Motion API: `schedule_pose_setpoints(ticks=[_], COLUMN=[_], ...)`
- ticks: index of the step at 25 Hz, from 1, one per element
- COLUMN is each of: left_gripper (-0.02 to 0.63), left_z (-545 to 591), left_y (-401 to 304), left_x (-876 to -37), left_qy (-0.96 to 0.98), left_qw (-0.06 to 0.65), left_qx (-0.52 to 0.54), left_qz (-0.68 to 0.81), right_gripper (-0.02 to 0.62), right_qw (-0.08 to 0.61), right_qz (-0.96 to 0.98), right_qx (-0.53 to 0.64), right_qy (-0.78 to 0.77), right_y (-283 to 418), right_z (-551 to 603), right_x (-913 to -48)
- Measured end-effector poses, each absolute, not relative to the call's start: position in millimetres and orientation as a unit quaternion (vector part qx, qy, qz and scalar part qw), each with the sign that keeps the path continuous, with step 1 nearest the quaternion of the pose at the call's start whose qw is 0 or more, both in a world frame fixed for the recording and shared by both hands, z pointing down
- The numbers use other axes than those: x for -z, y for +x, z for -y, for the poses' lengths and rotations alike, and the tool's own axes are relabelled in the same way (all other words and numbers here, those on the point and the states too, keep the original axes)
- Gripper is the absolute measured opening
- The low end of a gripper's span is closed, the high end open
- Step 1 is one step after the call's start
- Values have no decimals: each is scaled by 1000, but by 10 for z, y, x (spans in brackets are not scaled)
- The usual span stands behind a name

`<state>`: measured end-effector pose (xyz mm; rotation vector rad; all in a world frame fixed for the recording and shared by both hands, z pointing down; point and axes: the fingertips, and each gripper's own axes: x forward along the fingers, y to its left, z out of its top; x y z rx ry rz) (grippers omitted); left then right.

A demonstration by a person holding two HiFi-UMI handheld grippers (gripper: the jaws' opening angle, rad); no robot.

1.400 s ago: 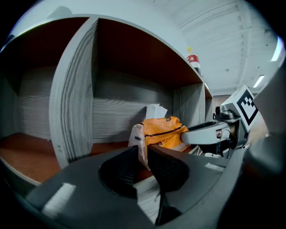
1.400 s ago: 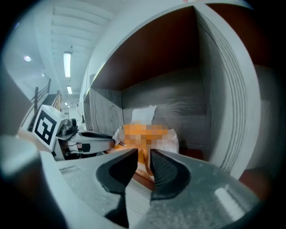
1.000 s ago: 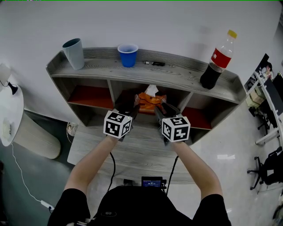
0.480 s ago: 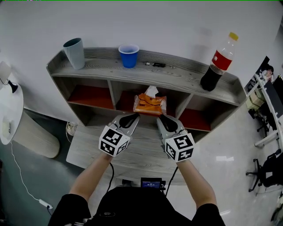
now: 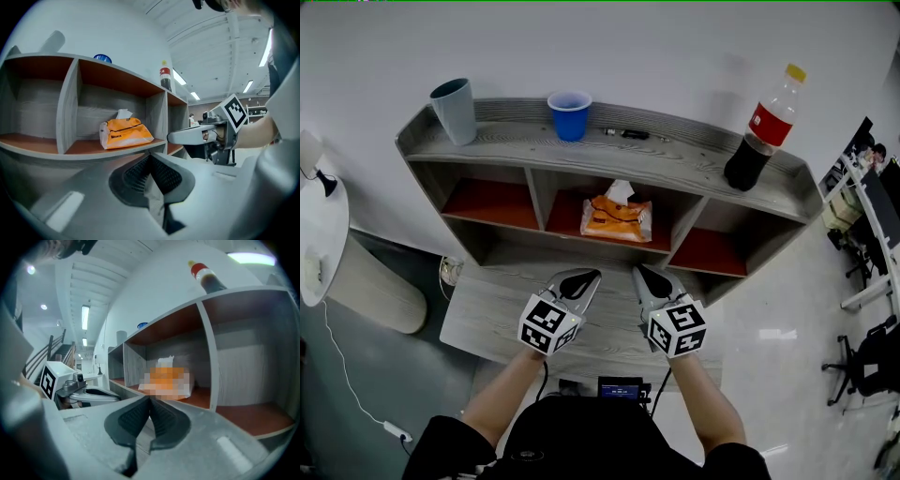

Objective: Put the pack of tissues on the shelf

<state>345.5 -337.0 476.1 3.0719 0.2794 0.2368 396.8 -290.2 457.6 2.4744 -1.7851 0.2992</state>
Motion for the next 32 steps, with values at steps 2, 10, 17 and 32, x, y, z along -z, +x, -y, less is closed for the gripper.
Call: schedule_pose_setpoints(ticks=[2,10,17,32], left_gripper=[3,3,3,3], left_z=[3384,3287,3090,2867], left_y=[3451,3431,3353,2799], left_x=[-4760,-4733,-4799,-5054], left_qy=[993,993,992,992], left_qw=[26,52,63,92], left_qx=[-77,-69,-72,-78], left_qz=[-87,-83,-81,28], right_gripper=[5,5,5,5], right_qw=[36,27,24,3], right_qz=[582,585,585,607], right_qx=[-94,-98,-99,-126], right_qy=[807,805,805,784], right_y=[3988,3973,3988,3776], right_z=[2881,2795,2620,2147], right_x=[-4544,-4534,-4523,-4687])
